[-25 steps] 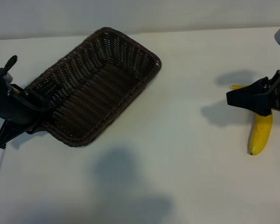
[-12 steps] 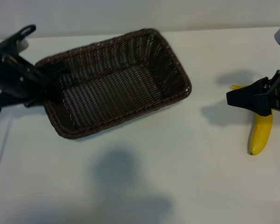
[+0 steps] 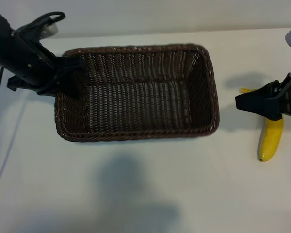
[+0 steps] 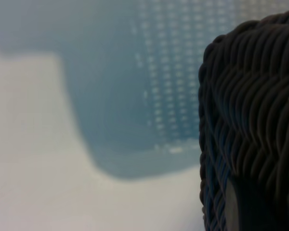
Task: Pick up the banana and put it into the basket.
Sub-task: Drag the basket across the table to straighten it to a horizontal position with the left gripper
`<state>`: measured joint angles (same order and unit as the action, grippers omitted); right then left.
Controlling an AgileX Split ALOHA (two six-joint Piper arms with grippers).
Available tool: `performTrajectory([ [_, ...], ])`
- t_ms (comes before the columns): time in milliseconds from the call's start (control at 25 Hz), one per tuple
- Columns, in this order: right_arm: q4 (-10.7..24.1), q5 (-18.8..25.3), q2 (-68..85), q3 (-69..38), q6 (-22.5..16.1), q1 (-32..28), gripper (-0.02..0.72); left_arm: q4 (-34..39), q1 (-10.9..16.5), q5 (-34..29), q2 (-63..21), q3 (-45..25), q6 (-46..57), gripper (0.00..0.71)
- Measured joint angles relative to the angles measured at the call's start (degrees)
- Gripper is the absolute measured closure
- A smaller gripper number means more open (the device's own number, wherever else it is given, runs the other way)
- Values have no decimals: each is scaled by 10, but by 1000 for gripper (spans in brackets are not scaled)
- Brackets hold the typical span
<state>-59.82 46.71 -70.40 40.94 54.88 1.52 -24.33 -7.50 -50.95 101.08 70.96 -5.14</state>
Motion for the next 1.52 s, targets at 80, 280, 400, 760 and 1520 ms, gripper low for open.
performTrajectory([
  [80,0,0,0,0,0,0,125,-9,0,-4,17,4,-14,554],
  [280,0,0,0,0,0,0,125,-24,0,-7,55,4,-28,554],
  [400,0,0,0,0,0,0,125,-24,0,-4,67,4,-30,554],
  [760,0,0,0,0,0,0,125,-26,-19,9,90,7,-30,554],
  [1520,0,0,0,0,0,0,125,-29,-40,44,101,8,-29,550],
])
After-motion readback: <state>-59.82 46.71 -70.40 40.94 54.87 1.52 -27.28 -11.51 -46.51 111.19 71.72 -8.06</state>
